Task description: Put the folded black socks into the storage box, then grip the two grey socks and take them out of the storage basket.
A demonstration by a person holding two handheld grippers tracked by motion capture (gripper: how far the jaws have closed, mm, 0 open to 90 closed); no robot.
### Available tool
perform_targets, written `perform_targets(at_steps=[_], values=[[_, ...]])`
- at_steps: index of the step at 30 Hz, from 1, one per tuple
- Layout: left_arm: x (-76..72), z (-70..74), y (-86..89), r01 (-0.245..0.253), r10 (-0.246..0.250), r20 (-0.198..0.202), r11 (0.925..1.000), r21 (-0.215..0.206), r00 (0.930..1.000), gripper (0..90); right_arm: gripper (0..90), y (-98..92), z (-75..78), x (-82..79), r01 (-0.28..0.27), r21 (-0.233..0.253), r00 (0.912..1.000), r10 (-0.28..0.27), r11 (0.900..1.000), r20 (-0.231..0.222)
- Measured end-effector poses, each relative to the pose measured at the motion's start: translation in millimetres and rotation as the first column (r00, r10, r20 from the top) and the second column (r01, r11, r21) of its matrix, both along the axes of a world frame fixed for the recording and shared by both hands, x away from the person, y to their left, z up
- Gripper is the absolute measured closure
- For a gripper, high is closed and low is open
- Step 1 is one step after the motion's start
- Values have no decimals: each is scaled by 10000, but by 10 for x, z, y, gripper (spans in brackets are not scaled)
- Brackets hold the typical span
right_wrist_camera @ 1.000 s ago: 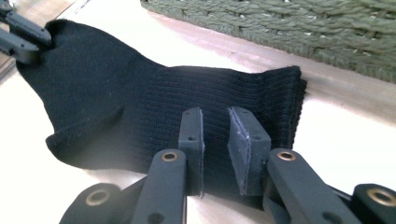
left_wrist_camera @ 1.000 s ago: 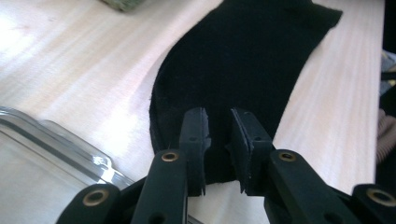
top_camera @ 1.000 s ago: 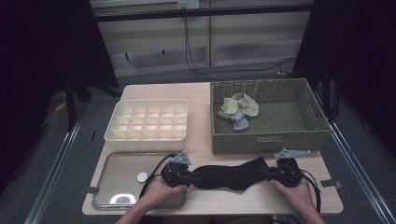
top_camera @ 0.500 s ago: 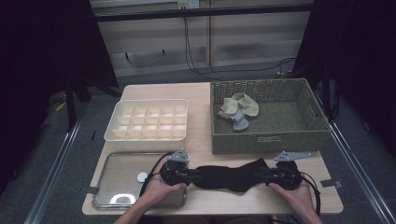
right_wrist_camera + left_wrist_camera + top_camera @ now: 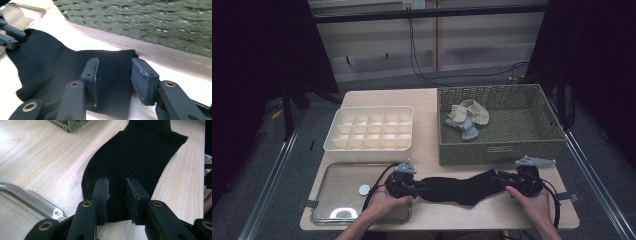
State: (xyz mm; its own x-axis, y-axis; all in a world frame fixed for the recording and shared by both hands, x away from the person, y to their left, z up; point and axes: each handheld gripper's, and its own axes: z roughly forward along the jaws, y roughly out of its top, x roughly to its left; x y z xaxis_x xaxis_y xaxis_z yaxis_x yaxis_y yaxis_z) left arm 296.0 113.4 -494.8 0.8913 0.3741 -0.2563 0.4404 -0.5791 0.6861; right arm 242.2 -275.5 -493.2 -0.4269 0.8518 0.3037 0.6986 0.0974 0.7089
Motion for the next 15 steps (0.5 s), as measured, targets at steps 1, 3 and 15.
perform_targets(at_steps=[1,3,15], values=[[-1,0,0,1,-1,1,10000,-1,10000,705,583,-4,-10,5,24,-102,10000,-25,9999,-70],[-1,-4,-1,-24,24,10,10000,-60,10000,704,583,-13,-31,15,118,-220,9997,-122,9997,-188],[-7,0,9,4,-4,-82,10000,-8,10000,692,743,50,-87,49,-245,-635,9990,221,9977,-380]])
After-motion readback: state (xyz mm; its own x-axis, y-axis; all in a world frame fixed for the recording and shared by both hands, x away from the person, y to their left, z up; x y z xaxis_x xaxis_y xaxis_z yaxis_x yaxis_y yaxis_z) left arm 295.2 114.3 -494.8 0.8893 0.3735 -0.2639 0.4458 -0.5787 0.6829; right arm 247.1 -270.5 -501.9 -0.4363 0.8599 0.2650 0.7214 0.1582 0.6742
